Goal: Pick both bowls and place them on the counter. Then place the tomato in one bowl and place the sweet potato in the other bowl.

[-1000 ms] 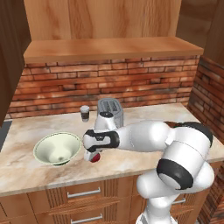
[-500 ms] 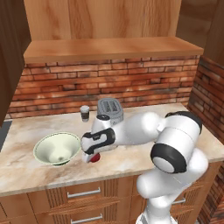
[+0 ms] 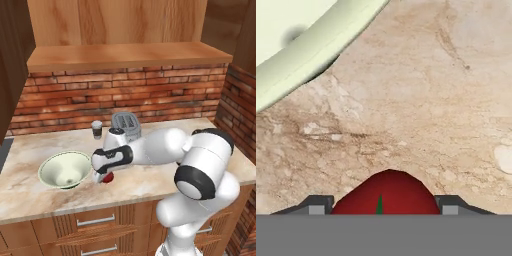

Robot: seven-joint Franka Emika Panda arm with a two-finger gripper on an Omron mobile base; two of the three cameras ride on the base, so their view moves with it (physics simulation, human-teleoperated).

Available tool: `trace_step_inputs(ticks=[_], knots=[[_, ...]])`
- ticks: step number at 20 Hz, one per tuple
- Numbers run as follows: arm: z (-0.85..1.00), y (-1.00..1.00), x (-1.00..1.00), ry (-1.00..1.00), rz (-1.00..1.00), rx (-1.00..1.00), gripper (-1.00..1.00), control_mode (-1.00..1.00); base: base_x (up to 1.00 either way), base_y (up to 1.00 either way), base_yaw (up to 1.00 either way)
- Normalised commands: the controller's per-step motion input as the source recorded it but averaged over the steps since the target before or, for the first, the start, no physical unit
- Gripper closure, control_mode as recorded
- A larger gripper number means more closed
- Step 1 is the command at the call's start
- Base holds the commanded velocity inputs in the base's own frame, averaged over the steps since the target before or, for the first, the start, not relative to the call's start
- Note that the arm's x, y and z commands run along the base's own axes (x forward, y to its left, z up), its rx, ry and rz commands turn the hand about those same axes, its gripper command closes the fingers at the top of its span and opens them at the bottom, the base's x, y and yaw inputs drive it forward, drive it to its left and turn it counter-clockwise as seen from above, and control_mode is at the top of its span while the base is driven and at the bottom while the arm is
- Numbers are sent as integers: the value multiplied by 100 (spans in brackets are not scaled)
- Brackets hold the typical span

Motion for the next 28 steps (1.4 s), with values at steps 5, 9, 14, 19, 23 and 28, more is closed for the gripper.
trace_step_inputs(ticks=[5, 9, 14, 19, 23, 28], knots=[[68, 0, -5, 0, 3, 0, 100, -100, 0, 0, 0], [67, 0, -9, 3, 7, 0, 100, -100, 0, 0, 0], [64, 3, -9, 0, 7, 0, 100, -100, 0, 0, 0], [61, 25, -9, 1, 6, 0, 100, -100, 0, 0, 0], [30, 53, -2, 0, 3, 0, 100, -100, 0, 0, 0], [8, 56, 3, 0, 4, -1, 100, -100, 0, 0, 0]])
